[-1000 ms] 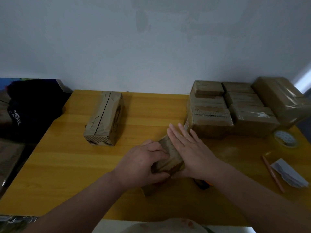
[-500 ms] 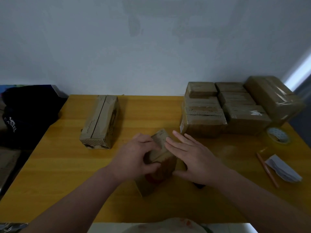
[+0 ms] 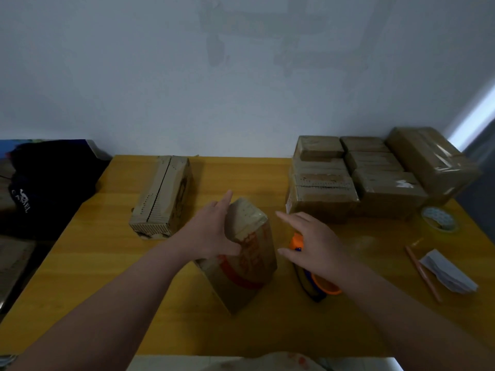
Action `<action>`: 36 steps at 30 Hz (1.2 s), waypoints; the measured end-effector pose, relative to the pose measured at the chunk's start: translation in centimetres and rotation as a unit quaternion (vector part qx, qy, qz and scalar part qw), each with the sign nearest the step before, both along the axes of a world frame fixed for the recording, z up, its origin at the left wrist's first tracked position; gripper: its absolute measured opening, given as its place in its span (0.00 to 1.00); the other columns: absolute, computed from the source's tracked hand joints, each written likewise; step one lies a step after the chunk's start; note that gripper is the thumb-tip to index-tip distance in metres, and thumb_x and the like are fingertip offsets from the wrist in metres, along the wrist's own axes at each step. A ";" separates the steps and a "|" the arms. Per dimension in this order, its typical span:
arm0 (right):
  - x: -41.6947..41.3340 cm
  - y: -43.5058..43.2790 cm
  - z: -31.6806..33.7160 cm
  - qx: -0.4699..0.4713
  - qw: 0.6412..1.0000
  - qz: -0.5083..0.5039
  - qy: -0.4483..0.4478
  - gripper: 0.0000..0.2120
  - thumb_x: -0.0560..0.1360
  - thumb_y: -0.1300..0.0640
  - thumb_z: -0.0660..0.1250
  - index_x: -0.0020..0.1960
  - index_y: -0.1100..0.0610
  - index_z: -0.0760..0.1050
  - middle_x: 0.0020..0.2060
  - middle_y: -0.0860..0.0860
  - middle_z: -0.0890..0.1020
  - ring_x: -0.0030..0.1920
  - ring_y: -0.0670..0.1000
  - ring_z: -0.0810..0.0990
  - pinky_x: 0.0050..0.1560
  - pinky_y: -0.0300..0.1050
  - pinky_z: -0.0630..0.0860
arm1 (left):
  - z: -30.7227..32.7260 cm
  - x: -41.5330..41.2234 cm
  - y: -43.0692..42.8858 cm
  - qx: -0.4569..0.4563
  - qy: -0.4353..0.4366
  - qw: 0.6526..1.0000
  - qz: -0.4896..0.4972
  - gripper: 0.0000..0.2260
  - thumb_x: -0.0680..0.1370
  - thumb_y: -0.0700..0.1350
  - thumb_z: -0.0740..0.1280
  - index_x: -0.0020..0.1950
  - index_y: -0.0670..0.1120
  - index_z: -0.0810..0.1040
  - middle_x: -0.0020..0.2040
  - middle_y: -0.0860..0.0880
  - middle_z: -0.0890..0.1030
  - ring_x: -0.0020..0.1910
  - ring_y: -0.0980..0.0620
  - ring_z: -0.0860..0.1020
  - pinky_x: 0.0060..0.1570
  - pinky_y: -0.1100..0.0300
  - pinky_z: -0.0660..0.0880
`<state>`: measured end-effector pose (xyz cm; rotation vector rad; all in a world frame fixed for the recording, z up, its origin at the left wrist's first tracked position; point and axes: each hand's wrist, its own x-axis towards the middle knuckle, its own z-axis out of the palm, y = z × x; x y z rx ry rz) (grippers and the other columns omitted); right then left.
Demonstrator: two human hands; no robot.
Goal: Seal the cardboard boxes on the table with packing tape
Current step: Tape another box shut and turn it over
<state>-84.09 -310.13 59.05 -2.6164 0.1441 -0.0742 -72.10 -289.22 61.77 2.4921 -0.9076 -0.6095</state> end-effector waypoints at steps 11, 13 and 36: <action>2.1 -0.2 1.4 0.157 0.973 0.005 0.167 0.53 0.65 0.55 0.79 0.78 0.44 0.48 0.72 0.48 0.62 0.71 0.52 0.64 0.67 0.52 0.70 | 1.0 1.4 1.9 -0.276 0.265 0.922 0.064 0.39 0.64 0.34 0.71 0.70 0.59 0.65 0.68 0.49 0.70 0.62 0.49 0.74 0.52 0.55 0.76; 2.4 0.3 1.3 0.137 0.980 -0.045 0.135 0.53 0.63 0.51 0.79 0.78 0.44 0.50 0.67 0.47 0.66 0.68 0.52 0.67 0.64 0.52 0.72 | 0.2 1.3 1.3 -0.246 0.159 0.943 0.160 0.37 0.72 0.33 0.71 0.74 0.56 0.62 0.73 0.50 0.65 0.68 0.47 0.69 0.58 0.52 0.74; 0.1 -0.7 -3.1 0.045 0.953 -0.173 0.246 0.15 0.78 0.48 0.64 0.62 0.53 0.69 0.56 0.50 0.76 0.52 0.50 0.75 0.50 0.44 0.74 | -5.8 -3.1 -1.7 0.009 -0.035 0.999 0.012 0.44 0.68 0.51 0.77 0.77 0.60 0.54 0.78 0.53 0.38 0.77 0.46 0.43 0.74 0.45 0.56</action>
